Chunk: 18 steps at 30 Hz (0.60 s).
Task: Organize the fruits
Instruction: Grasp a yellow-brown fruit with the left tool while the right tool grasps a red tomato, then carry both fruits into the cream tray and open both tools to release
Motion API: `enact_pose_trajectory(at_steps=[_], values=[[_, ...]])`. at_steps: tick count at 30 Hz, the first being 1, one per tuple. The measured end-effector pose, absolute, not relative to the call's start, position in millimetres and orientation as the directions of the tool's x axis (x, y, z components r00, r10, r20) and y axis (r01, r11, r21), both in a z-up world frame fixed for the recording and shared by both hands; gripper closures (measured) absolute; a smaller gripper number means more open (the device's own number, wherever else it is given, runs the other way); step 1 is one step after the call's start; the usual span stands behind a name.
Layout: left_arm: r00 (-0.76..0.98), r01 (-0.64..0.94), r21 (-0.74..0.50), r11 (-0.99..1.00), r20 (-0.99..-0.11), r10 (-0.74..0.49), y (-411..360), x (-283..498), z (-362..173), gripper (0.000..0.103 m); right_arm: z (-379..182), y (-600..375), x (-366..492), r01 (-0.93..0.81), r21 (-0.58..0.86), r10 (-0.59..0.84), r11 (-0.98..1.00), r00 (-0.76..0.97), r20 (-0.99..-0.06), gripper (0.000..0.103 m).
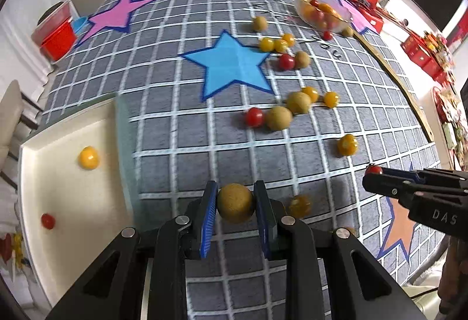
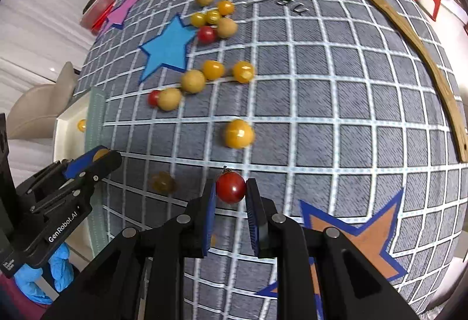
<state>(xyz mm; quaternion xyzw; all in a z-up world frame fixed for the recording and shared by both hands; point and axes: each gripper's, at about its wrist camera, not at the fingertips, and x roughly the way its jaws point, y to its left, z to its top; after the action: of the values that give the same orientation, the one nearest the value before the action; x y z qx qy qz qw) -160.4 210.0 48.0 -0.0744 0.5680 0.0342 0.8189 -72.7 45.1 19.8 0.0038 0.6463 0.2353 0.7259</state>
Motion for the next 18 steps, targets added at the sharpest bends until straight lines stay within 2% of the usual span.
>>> enact_pose_trajectory(at_steps=[18], values=[[0.355, -0.353, -0.046, 0.934, -0.931, 0.088, 312, -226, 54, 0.076, 43, 171, -97, -0.528, 0.347, 0.406, 0.775, -0.005, -0.914, 0.081]])
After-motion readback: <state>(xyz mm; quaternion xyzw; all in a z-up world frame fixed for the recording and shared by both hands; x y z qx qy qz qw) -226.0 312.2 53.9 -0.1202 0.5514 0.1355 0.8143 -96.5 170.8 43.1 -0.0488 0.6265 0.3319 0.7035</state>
